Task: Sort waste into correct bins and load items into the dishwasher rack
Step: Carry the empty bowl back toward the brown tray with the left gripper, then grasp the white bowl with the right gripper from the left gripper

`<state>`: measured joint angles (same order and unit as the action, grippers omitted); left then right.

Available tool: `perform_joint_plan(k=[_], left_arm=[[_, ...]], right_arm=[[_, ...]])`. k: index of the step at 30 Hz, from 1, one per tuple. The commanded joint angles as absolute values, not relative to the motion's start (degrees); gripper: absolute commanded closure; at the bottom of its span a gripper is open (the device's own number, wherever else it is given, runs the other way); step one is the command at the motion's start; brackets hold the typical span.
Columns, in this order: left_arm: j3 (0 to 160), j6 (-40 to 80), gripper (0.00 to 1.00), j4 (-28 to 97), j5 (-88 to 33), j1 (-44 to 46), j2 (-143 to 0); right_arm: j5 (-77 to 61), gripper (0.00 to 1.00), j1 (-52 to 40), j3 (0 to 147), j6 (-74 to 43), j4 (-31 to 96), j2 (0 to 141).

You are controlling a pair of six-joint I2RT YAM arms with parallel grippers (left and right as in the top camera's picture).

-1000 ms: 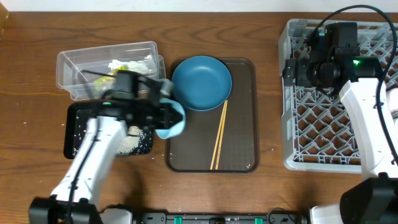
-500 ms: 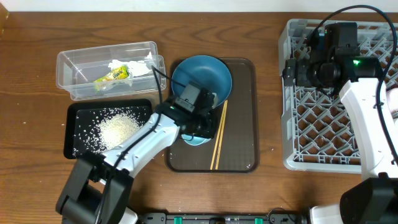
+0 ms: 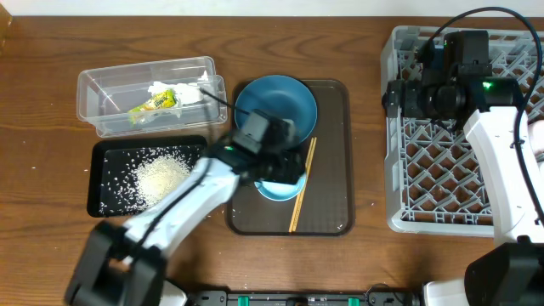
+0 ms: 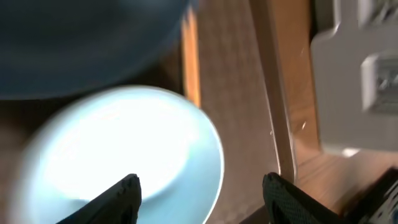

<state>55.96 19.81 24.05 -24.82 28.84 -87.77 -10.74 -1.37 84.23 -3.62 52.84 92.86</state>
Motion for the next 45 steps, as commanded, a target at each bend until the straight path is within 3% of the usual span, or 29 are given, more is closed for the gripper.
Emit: perform_joint_plan(k=[1,8,14,22,33,36,42,45], left_arm=[[57.01,19.77,0.34,28.25,-21.04,23.35,-80.34],[57.01,19.81,0.31,42.81,-9.67,10.59,-70.39],[56.69,19.81,0.31,48.16,-8.08,3.38,-69.21],[56.42,19.81,0.3,48.64,-8.08,2.2,-69.23],[56.42,19.81,0.3,48.62,-8.08,2.2,-69.23],[56.42,19.81,0.3,48.64,-8.08,2.2,-69.23],[56.42,19.81,0.3,48.64,-8.1,2.2,-69.23],[56.42,19.81,0.3,48.64,-8.1,2.2,-69.23]], right_arm=[[-16.47,0.01,-2.42,83.24,-2.81,52.51,92.92],[-19.14,0.02,-9.89,78.65,-1.63,48.75,92.95],[-17.45,0.13,-19.84,73.82,-1.96,42.15,93.01],[-10.7,0.26,-29.93,65.69,-11.07,35.7,93.03],[-10.72,0.39,-36.25,53.47,-16.73,22.94,95.24],[-10.68,0.48,-36.73,53.21,-16.78,22.24,97.47],[-9.96,0.87,-36.62,53.23,-18.92,20.62,99.66],[-8.14,0.99,-36.03,53.76,-19.9,19.97,98.94]])
